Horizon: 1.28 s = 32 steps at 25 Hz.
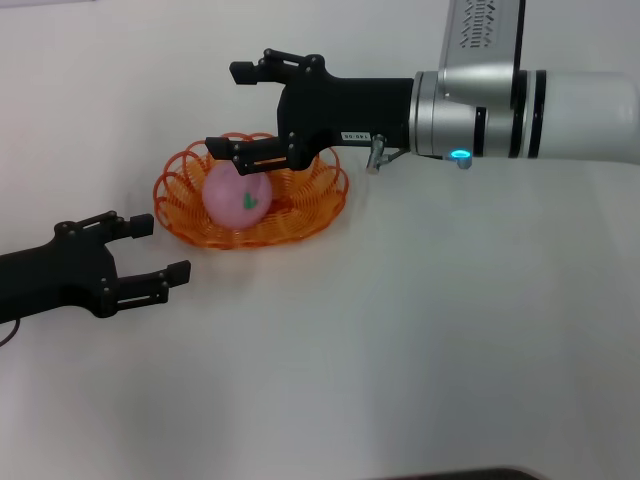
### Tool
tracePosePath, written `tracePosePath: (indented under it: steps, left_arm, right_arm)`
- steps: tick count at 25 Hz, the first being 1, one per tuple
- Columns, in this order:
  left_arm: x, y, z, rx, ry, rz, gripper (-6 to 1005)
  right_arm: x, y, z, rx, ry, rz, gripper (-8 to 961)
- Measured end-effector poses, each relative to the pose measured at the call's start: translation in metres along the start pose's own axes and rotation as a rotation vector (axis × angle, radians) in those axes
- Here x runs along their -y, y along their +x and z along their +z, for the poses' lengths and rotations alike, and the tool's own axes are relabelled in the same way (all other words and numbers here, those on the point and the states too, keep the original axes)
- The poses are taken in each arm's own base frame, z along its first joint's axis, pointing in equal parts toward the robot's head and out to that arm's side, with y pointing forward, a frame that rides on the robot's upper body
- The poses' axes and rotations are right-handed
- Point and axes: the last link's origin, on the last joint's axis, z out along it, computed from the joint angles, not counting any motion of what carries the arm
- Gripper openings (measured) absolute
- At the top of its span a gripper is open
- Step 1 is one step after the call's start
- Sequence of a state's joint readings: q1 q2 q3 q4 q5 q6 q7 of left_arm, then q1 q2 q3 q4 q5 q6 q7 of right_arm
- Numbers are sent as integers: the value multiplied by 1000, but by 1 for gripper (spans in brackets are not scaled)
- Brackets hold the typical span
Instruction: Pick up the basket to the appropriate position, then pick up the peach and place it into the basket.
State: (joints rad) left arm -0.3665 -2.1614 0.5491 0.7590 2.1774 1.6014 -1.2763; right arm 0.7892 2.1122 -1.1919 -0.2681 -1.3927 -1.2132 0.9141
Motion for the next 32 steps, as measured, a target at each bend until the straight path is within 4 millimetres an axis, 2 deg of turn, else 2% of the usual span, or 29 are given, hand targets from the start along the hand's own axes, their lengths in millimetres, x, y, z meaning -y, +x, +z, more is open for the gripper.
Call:
tracePosePath:
  steps: [5,9,13,20,26,32]
  left_arm:
    - [0,0,0,-1,1,-1,842]
    - [0,0,0,-5,3,-1,842]
    - [0,0,-1,-8,7,-3,842]
    - [1,0,-2,-9,9,-2,842]
    - [1,1,-1,-5,7,0,842]
    - [1,1,-1,-6,7,-1,842]
  right_arm:
    - [-1,1,-1,3,-3,8,954]
    - [-2,4,-11,9,-4,26,953]
    - [-3,9,-34,7,-2,50,953]
    - [-14,11,-92,-95,-14,77,951]
    - [-15,13,-112,-202,-22,136,950]
    - [-13,13,-120,-209,-10,145,945]
